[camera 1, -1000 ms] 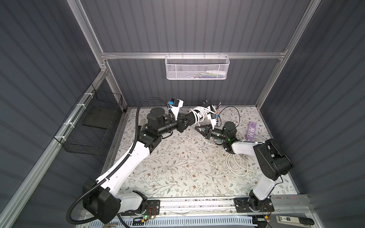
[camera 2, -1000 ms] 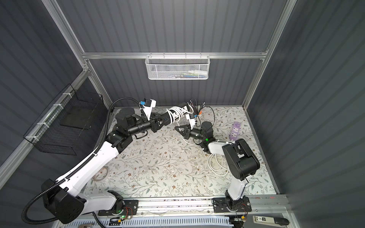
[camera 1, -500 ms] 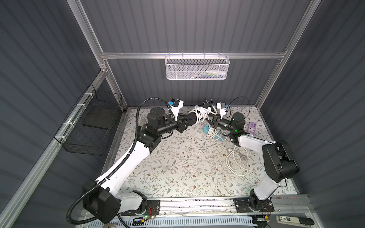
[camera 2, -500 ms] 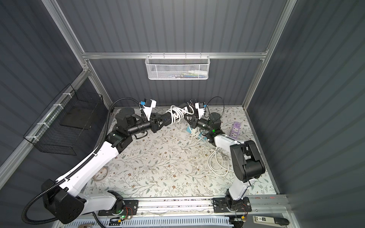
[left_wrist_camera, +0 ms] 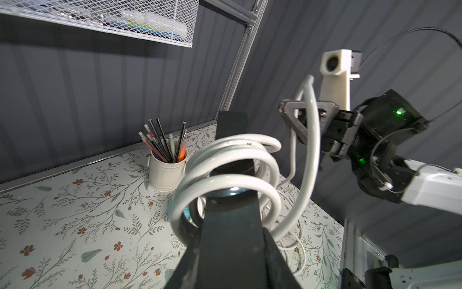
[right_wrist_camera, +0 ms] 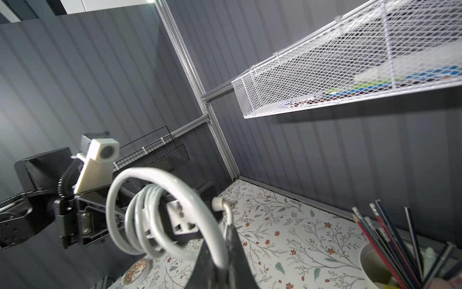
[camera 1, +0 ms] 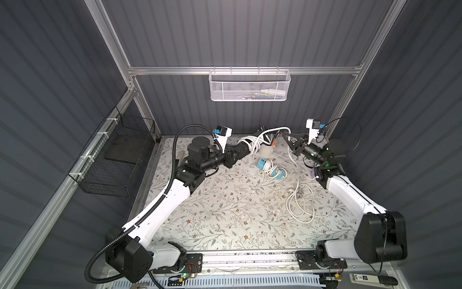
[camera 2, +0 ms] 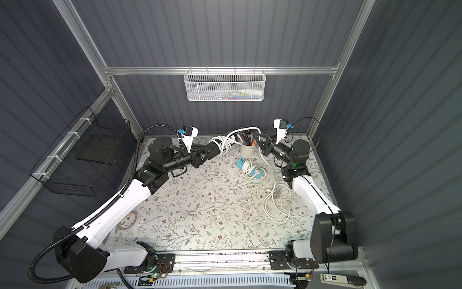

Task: Unwrap the cord wrapped around the power strip
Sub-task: Unwrap the power cord from the power strip.

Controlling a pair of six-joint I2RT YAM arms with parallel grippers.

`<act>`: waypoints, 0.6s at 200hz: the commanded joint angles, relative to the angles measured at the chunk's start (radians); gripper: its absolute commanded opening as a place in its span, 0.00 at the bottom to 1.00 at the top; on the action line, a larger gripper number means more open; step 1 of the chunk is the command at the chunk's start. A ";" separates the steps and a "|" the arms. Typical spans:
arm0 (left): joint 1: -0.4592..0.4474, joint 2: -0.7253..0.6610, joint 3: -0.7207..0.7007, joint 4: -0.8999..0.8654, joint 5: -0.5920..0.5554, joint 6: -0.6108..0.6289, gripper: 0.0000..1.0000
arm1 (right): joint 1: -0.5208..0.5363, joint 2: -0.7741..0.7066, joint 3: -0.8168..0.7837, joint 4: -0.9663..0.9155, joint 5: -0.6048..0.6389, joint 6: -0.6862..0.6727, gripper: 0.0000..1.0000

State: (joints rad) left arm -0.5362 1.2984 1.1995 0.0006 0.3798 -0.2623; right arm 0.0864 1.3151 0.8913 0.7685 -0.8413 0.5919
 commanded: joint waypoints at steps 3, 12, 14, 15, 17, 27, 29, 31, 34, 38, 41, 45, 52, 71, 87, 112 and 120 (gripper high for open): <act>0.001 -0.001 0.050 0.017 -0.115 0.026 0.00 | -0.011 -0.089 -0.100 -0.099 -0.012 -0.037 0.00; 0.001 -0.002 0.063 0.020 -0.138 0.028 0.00 | -0.010 -0.116 -0.128 -0.136 -0.008 -0.052 0.00; 0.001 -0.001 0.067 0.021 -0.143 0.028 0.00 | -0.011 -0.121 -0.135 -0.142 -0.006 -0.053 0.00; 0.001 -0.001 0.069 0.021 -0.144 0.028 0.00 | -0.011 -0.123 -0.138 -0.144 -0.006 -0.054 0.00; 0.001 -0.001 0.073 0.021 -0.148 0.026 0.00 | -0.011 -0.125 -0.144 -0.146 -0.006 -0.056 0.00; 0.001 0.002 0.092 0.029 -0.159 0.026 0.00 | -0.011 -0.136 -0.174 -0.159 0.000 -0.057 0.00; 0.001 0.003 0.096 0.031 -0.161 0.027 0.00 | -0.011 -0.136 -0.179 -0.162 0.001 -0.058 0.00; 0.001 0.005 0.100 0.031 -0.161 0.027 0.00 | -0.011 -0.137 -0.184 -0.164 0.003 -0.058 0.00; 0.001 0.005 0.107 0.033 -0.163 0.027 0.00 | -0.011 -0.137 -0.192 -0.165 0.005 -0.057 0.00; 0.001 0.009 0.119 0.035 -0.163 0.028 0.00 | -0.011 -0.135 -0.201 -0.164 0.006 -0.054 0.00; 0.001 0.011 0.125 0.036 -0.162 0.028 0.00 | -0.011 -0.133 -0.207 -0.163 0.006 -0.051 0.00; 0.001 0.015 0.135 0.037 -0.160 0.029 0.00 | -0.011 -0.127 -0.213 -0.161 0.008 -0.048 0.00; 0.001 0.019 0.149 0.045 -0.151 0.027 0.00 | -0.010 -0.112 -0.224 -0.157 0.013 -0.045 0.00; 0.001 0.030 0.175 0.071 -0.114 0.010 0.00 | -0.004 -0.049 -0.239 -0.141 0.028 -0.033 0.00; 0.002 0.035 0.183 0.097 -0.064 -0.023 0.00 | 0.002 0.025 -0.243 -0.100 0.040 -0.013 0.00; -0.001 0.042 0.172 0.141 0.087 -0.089 0.00 | 0.029 0.148 -0.203 -0.067 0.069 -0.002 0.00; -0.002 0.043 0.160 0.163 0.130 -0.115 0.00 | 0.039 0.181 -0.181 -0.062 0.078 -0.002 0.00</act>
State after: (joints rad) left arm -0.5354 1.3357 1.3407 0.0402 0.3481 -0.2989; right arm 0.0986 1.4189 0.6624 0.6567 -0.8024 0.5770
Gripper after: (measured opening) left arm 0.329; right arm 0.083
